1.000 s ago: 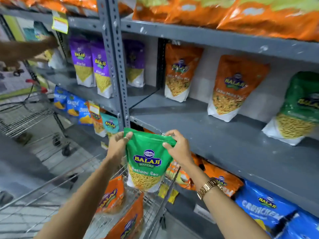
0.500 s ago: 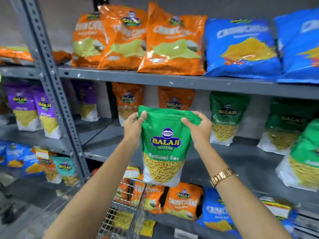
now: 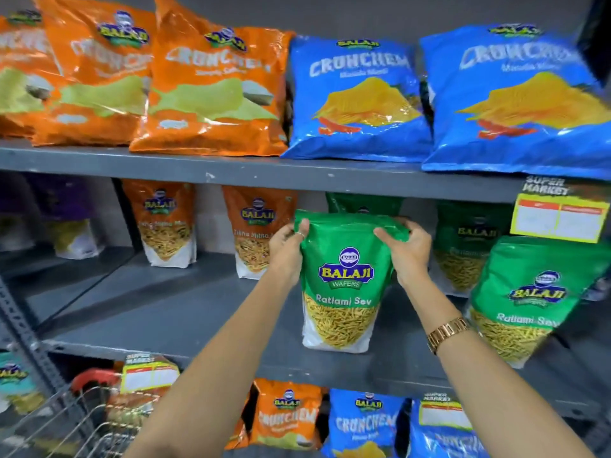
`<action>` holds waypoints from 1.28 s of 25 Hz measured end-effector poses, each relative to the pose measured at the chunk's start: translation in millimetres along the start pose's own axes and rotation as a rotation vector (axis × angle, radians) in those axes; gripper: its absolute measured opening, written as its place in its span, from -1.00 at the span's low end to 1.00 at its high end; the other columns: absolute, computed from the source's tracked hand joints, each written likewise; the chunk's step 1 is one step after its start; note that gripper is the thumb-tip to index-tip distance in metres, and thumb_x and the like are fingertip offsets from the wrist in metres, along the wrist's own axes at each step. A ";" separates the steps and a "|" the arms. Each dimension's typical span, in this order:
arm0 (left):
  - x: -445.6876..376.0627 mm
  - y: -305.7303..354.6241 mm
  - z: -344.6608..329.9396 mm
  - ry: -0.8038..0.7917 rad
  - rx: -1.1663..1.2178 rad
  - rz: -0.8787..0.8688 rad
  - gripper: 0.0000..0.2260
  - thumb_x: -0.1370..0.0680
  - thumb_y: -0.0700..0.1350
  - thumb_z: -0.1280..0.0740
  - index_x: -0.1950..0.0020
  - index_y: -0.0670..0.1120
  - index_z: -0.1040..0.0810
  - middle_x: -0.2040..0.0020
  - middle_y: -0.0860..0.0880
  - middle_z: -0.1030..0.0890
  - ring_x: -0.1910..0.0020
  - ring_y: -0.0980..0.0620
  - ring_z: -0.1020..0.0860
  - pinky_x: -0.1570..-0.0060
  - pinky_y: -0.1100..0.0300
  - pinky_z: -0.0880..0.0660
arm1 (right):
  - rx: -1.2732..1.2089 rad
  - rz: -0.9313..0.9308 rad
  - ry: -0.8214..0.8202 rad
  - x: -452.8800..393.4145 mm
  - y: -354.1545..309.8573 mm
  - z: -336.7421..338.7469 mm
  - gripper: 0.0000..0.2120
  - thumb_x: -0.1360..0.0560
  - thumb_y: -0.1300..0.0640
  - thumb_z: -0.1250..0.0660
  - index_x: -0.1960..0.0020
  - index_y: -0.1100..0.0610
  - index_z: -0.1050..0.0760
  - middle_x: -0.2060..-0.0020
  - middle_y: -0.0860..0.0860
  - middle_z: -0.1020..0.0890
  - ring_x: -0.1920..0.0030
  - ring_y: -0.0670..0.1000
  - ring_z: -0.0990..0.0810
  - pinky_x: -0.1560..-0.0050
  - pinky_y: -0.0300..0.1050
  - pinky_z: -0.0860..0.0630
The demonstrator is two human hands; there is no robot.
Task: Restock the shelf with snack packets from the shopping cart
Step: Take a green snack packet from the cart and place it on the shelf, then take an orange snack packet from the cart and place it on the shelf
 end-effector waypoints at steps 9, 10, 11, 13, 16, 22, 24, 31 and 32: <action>-7.6 -11.2 -17.2 -0.005 0.052 0.053 -0.91 -0.49 -0.29 -0.30 0.18 -0.14 -0.54 0.36 0.05 -0.70 0.26 0.06 -0.64 0.28 0.26 -0.60 | 0.078 0.072 0.043 -15.5 17.4 9.3 -0.68 -0.30 0.20 -0.51 -0.01 0.12 -0.51 0.07 0.03 -0.57 -0.05 0.13 -0.55 -0.09 -0.10 -0.44; -6.6 -9.2 -15.2 -0.006 -0.018 0.043 -0.95 -0.48 -0.27 -0.32 0.15 -0.15 -0.55 0.28 0.01 -0.70 0.18 0.01 -0.62 0.20 0.21 -0.60 | 0.169 0.172 0.126 -8.0 14.9 9.9 -0.66 -0.31 0.17 -0.50 -0.04 0.15 -0.50 0.04 0.06 -0.57 -0.07 0.17 -0.53 -0.08 -0.12 -0.41; -4.6 -6.5 -12.8 -0.005 -0.089 0.026 -0.95 -0.47 -0.26 -0.34 0.10 -0.15 -0.55 0.19 -0.06 -0.67 0.11 -0.05 -0.59 0.11 0.13 -0.57 | 0.297 0.315 0.219 0.8 11.6 9.6 -0.65 -0.33 0.16 -0.48 -0.07 0.19 -0.49 0.01 0.14 -0.58 -0.10 0.22 -0.50 -0.11 -0.07 -0.39; 1.5 1.2 -4.4 0.010 -0.149 -0.020 -0.90 -0.45 -0.27 -0.36 0.06 -0.14 -0.54 0.08 -0.14 -0.61 0.03 -0.12 -0.55 -0.01 0.01 -0.51 | 0.557 0.639 0.345 19.1 6.3 3.4 -0.66 -0.37 0.16 -0.40 -0.11 0.24 -0.45 -0.07 0.27 -0.56 -0.16 0.25 -0.41 -0.23 0.12 -0.33; 15.8 20.3 25.8 0.041 -0.251 -0.112 -0.91 -0.46 -0.27 -0.36 0.14 -0.09 -0.57 0.19 -0.05 -0.59 0.14 -0.01 -0.56 0.07 0.20 -0.55 | 0.611 0.952 0.293 48.0 5.8 -20.6 -0.77 -0.42 0.27 -0.34 -0.07 0.22 -0.49 -0.10 0.27 -0.57 -0.19 0.18 -0.35 -0.29 0.16 -0.28; 65.1 45.2 143.5 0.148 -0.474 -0.074 -0.84 -0.45 -0.30 -0.36 0.24 -0.06 -0.55 0.40 0.06 -0.63 0.45 0.24 -0.56 0.27 0.31 -0.54 | 0.442 0.882 -0.075 132.6 24.6 -93.5 -0.84 -0.35 0.44 -0.35 0.10 0.28 -0.57 0.12 0.25 -0.63 0.11 0.24 -0.59 -0.07 0.04 -0.43; 88.0 49.9 191.2 0.211 -0.512 -0.039 -0.81 -0.46 -0.35 -0.33 0.24 -0.07 -0.53 0.50 0.11 -0.62 0.50 0.27 -0.54 0.34 0.38 -0.52 | 0.428 0.853 -0.191 168.7 30.3 -122.0 -0.84 -0.33 0.45 -0.36 0.13 0.28 -0.57 0.15 0.24 -0.64 0.12 0.21 -0.58 -0.05 0.04 -0.42; 187.2 46.3 342.1 0.312 -0.679 0.185 -0.68 -0.41 -0.55 -0.22 0.32 -0.15 -0.49 0.58 0.10 -0.58 0.53 0.23 -0.51 0.52 0.44 -0.43 | 0.467 0.579 -0.877 303.4 64.5 -212.6 -0.90 -0.40 0.36 -0.34 0.10 0.26 -0.55 0.13 0.22 -0.63 0.10 0.22 -0.61 0.09 0.02 -0.47; 201.5 43.0 360.0 0.305 -0.713 0.227 -0.68 -0.41 -0.55 -0.23 0.33 -0.15 -0.49 0.52 0.05 -0.60 0.48 0.15 -0.53 0.54 0.45 -0.42 | 0.479 0.551 -0.971 320.4 70.0 -222.3 -0.91 -0.41 0.33 -0.34 0.09 0.25 -0.55 0.12 0.22 -0.63 0.09 0.22 -0.61 0.08 0.03 -0.47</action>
Point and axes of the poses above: each hand's wrist, its own x-axis away from the middle knuckle, its own z-axis out of the back of the hand, y = z × x, the point moved 3 cm from there along -x, towards the middle knuckle
